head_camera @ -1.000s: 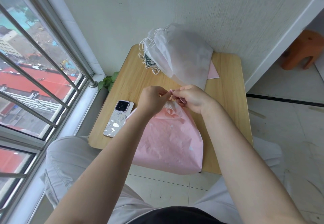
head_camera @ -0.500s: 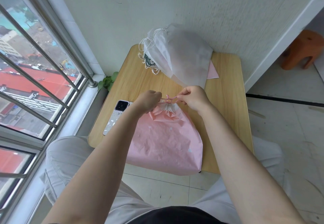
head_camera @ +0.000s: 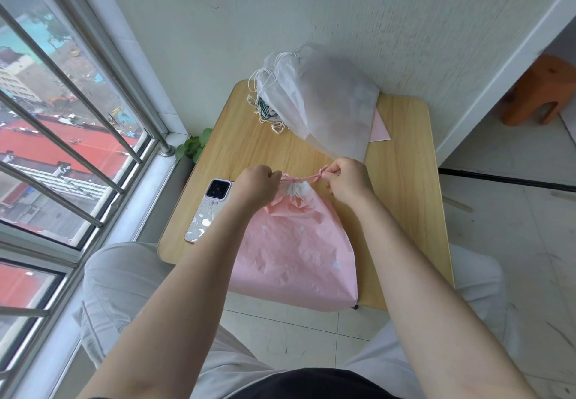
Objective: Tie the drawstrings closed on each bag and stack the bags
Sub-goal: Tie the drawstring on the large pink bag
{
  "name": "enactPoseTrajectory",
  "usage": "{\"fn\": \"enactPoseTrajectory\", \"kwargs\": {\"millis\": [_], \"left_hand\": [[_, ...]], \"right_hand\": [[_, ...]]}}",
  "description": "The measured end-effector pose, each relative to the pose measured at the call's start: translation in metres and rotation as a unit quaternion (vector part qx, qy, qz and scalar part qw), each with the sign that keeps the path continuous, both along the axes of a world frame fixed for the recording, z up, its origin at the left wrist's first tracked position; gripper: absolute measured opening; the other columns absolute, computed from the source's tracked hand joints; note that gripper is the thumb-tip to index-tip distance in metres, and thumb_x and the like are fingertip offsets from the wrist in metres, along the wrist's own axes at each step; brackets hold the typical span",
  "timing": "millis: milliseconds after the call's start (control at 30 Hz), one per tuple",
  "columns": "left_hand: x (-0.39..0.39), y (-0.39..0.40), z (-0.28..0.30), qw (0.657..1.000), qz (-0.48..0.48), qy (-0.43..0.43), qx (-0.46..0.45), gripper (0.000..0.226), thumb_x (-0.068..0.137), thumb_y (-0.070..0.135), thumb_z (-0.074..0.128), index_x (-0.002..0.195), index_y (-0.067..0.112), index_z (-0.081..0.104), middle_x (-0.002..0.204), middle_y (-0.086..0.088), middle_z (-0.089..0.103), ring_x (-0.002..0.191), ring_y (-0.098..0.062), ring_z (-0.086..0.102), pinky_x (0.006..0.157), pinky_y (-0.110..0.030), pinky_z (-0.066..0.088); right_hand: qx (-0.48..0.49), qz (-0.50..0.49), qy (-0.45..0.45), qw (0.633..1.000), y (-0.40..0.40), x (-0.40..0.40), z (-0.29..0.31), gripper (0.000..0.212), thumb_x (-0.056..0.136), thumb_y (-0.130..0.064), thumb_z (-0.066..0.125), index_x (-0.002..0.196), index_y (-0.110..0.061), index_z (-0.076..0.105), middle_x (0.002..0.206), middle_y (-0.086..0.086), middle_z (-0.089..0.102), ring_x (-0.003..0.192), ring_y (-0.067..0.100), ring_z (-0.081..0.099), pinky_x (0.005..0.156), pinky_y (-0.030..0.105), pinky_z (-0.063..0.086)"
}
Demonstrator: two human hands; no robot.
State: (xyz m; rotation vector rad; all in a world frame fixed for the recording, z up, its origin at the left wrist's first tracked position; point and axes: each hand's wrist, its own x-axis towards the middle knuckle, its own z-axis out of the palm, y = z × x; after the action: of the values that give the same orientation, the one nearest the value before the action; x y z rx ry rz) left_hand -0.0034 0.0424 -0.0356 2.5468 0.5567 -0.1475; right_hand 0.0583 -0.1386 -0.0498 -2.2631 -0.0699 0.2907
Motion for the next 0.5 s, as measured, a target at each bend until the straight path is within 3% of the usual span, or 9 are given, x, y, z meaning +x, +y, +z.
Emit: {"fn": "enactPoseTrajectory", "kwargs": {"millis": [200, 333, 433, 500], "left_hand": [[-0.001, 0.001, 0.000, 0.999, 0.001, 0.004, 0.053, 0.040, 0.101, 0.034, 0.041, 0.070, 0.010, 0.050, 0.064, -0.001, 0.047, 0.066, -0.024, 0.048, 0.048, -0.026, 0.025], [0.002, 0.008, 0.001, 0.998, -0.016, -0.014, 0.053, 0.040, 0.096, 0.034, 0.050, 0.062, 0.016, 0.042, 0.062, 0.002, 0.043, 0.064, -0.022, 0.045, 0.048, -0.024, 0.024], [0.010, 0.011, 0.015, 0.996, -0.054, -0.049, 0.042, 0.015, 0.089, 0.033, 0.063, 0.086, 0.019, 0.057, 0.082, 0.003, 0.053, 0.074, -0.019, 0.053, 0.055, -0.029, 0.043], [0.019, 0.008, 0.029, 0.992, -0.114, -0.051, 0.011, 0.026, 0.085, 0.030, 0.067, 0.110, 0.026, 0.062, 0.102, 0.001, 0.052, 0.089, -0.018, 0.057, 0.074, -0.034, 0.052]], "right_hand": [[-0.013, -0.020, -0.023, 0.999, -0.006, 0.000, 0.003, 0.014, 0.090, -0.011, 0.065, 0.077, -0.013, 0.060, 0.086, -0.002, 0.064, 0.087, 0.025, 0.069, 0.079, 0.038, 0.056], [-0.002, -0.005, -0.012, 1.000, -0.008, 0.005, 0.008, 0.015, 0.090, -0.014, 0.065, 0.076, -0.017, 0.060, 0.083, 0.001, 0.068, 0.078, 0.020, 0.065, 0.073, 0.032, 0.052], [0.033, 0.009, -0.020, 0.999, -0.005, 0.011, 0.024, 0.018, 0.090, -0.014, 0.065, 0.073, -0.019, 0.059, 0.077, 0.002, 0.069, 0.073, 0.019, 0.061, 0.068, 0.028, 0.046], [0.046, 0.017, -0.037, 0.998, 0.003, 0.016, 0.038, 0.012, 0.091, -0.014, 0.065, 0.079, -0.016, 0.061, 0.074, 0.001, 0.067, 0.074, 0.021, 0.065, 0.066, 0.026, 0.048]]}}
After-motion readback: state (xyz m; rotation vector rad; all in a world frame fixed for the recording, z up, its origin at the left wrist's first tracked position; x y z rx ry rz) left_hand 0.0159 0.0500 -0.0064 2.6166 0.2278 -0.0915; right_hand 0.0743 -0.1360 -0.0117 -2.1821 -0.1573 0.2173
